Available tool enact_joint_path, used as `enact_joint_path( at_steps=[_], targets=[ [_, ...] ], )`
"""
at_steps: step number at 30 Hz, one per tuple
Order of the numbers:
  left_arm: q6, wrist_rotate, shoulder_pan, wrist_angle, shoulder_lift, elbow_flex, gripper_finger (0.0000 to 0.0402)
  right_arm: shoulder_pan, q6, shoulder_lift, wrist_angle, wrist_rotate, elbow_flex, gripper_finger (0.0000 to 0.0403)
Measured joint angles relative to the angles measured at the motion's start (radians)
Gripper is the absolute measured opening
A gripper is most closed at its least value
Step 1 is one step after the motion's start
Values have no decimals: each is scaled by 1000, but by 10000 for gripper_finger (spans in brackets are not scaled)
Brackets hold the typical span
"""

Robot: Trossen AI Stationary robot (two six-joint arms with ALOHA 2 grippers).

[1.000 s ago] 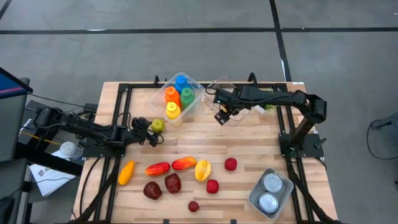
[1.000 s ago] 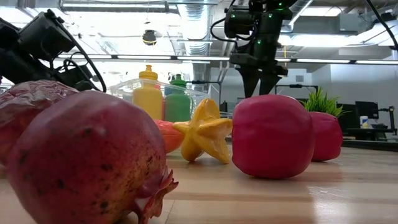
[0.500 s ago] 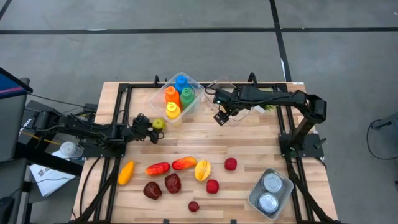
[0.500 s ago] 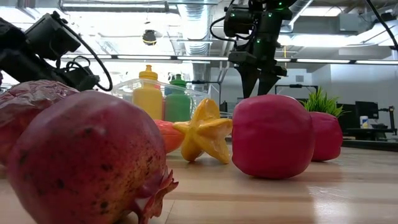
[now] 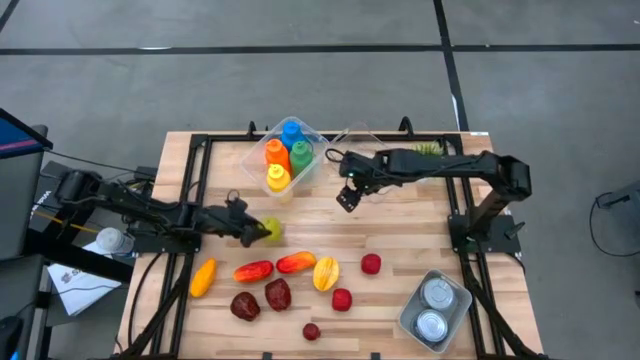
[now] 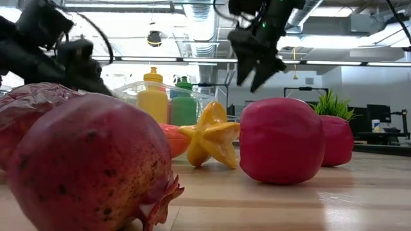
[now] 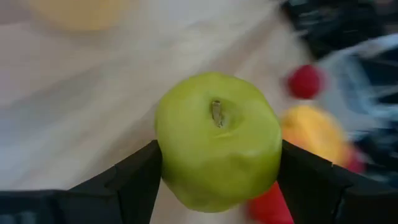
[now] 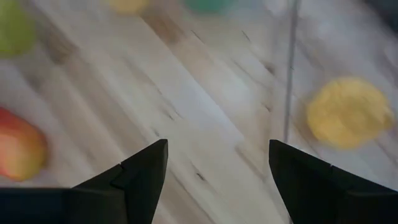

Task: Pick & Place Food Item
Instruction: Put the green apple into the right transparent bin

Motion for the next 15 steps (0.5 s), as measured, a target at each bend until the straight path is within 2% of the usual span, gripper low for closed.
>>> enact_joint_path(
  at_steps=[4,8,11,15],
  targets=[
    [-19,11,-54,129,-3,1,269,42,-53,-46,104,-5,0,271],
    [-78,9,-81,255,-6,2,269,87,-105,-89,221,-54,0,271],
    [-119,3,-84,407,-7,2,269,130,-193,-114,314,-99,0,271],
    [-119,-10,-84,630,-7,2,269,191,-287,-136,408,-106,0,271]
  ],
)
